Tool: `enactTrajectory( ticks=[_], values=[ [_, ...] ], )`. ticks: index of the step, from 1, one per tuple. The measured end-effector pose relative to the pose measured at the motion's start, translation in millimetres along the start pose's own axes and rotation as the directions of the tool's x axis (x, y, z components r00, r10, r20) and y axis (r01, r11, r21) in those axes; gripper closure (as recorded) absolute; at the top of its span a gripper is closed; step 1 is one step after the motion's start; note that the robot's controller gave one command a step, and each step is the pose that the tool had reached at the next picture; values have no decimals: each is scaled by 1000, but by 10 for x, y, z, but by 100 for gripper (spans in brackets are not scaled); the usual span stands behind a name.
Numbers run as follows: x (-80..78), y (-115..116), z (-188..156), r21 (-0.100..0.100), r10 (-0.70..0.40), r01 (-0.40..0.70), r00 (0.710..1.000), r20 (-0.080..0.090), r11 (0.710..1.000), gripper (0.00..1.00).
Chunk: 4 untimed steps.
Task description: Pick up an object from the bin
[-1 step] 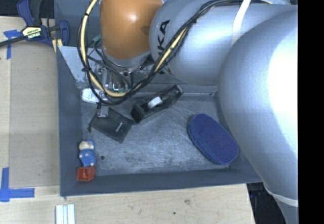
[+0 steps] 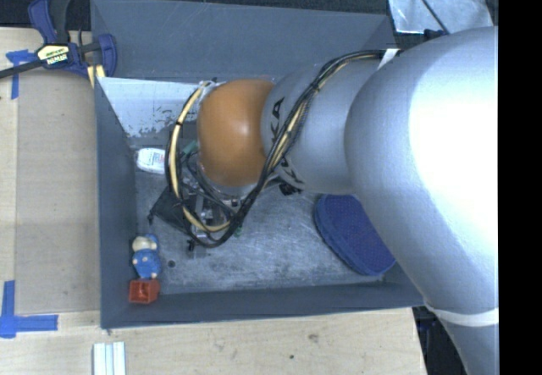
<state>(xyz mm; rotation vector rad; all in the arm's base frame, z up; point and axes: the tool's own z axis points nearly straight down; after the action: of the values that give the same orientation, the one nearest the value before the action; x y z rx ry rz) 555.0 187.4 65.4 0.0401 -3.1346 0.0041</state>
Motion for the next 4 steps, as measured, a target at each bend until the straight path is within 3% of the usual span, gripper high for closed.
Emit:
enactTrajectory(
  ticks=[1, 2, 3, 4],
  values=[
    [409, 610, -355, -1, -422, 422, 907, 9, 907, 0],
    [170, 398, -505, -5, 105, -105, 994, 11, 994, 0],
    [-117, 546, -41, 1, -445, 445, 895, 11, 896, 0],
    [73, 355, -47, -2, -44, 44, 999, 7, 999, 0]
  ],
)
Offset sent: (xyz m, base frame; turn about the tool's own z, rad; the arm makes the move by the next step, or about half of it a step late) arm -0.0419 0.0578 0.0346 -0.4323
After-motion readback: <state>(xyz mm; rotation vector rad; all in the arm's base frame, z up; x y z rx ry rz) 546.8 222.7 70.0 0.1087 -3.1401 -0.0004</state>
